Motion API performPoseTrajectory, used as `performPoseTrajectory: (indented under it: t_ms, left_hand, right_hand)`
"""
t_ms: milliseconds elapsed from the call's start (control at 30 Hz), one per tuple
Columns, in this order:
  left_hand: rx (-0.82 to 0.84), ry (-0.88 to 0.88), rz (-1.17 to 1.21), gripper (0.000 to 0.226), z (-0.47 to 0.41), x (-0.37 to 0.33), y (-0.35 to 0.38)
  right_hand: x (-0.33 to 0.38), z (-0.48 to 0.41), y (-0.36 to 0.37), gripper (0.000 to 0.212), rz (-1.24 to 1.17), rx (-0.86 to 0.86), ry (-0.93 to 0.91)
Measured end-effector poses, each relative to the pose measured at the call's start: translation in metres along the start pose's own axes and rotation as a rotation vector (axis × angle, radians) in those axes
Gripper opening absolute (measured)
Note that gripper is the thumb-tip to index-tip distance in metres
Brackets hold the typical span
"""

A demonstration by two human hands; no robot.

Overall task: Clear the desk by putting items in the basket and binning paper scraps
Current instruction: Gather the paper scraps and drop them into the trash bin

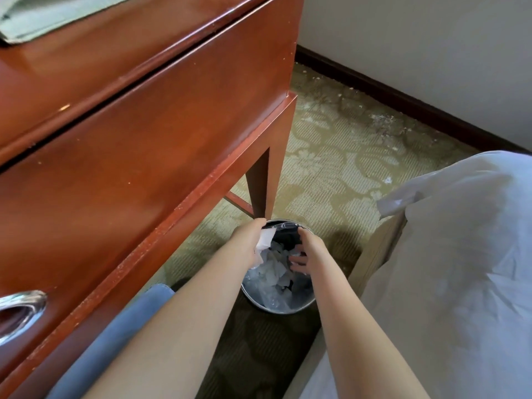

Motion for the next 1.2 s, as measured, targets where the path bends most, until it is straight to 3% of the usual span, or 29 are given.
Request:
performPoseTrajectory:
  t_ms: [167,267,400,733,1067,1200]
  left_hand:
    - [0.047,-0.047,-0.018,0.042,0.0,0.006,0.009]
    - [0.059,-0.075,-0.022,0.058,0.003,0.007,0.011]
    - [0.064,-0.021,-0.019,0.034,0.01,-0.001,0.012]
    - [0.043,0.032,-0.164,0.054,0.026,-0.002,0.006]
    - [0.048,0.25,-0.137,0.035,0.089,-0.015,-0.01]
    - [0.009,0.426,-0.207,0.031,0.135,-0.026,-0.025]
  right_hand:
    - [0.011,-0.008,-0.006,0.047,-0.004,-0.006,-0.072]
    - [0.012,-0.007,-0.006,0.043,-0.015,-0.001,-0.081]
    - [0.016,-0.004,-0.008,0.039,-0.025,-0.006,-0.078]
    - [0.024,0.008,-0.012,0.035,0.062,-0.023,-0.175]
    - [0.046,0.072,-0.016,0.035,0.093,-0.02,-0.351]
    - [0.064,0.123,-0.025,0.021,0.123,-0.025,-0.496]
Point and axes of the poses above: each hand's wrist, its own z-axis away from the middle knuckle, its own y-axis out of the palm, x = y × z, the point moved 8 cm from there along -z, towards the middle knuckle, and after that the axes turned 6 degrees about -x, right-handed, at the moved point
